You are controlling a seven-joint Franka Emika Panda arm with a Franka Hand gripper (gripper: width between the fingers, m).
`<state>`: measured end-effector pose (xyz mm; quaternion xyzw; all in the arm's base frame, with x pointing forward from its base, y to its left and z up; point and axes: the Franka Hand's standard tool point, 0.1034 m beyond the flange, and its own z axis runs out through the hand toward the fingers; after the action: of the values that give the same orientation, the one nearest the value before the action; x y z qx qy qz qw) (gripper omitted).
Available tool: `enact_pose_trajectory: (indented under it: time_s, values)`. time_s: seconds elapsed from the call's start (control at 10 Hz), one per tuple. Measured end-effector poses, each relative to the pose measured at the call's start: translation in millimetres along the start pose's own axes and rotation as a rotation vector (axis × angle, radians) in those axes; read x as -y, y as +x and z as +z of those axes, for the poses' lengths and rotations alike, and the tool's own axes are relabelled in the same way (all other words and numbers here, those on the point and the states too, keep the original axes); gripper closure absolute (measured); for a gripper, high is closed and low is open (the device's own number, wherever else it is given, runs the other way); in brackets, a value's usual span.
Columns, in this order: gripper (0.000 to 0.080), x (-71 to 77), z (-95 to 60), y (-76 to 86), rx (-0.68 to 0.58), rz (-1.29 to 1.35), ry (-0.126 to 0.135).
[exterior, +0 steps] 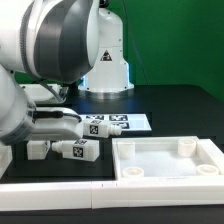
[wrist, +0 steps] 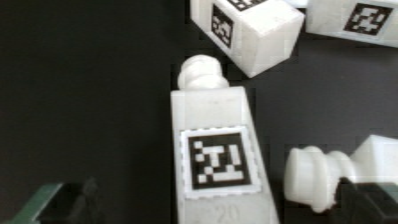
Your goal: Assemble one leg
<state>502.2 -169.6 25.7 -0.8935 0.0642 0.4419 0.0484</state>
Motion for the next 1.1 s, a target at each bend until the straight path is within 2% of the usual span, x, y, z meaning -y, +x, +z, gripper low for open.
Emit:
enact_pose_trajectory:
  time_s: [0.7, 0.8, 0.9, 1.1]
  values:
    - [0.0150, 1.9, 11.8, 3.2, 0.007, 0.008, -0.002]
    - [0.0267, 1.8, 11.8, 3.2, 0.007, 0.007, -0.002]
    - [0.0267, 1.8, 11.8, 3.2, 0.007, 0.007, -0.002]
    - [0.0515, 1.8, 11.7, 3.5, 0.006, 0.006, -0.002]
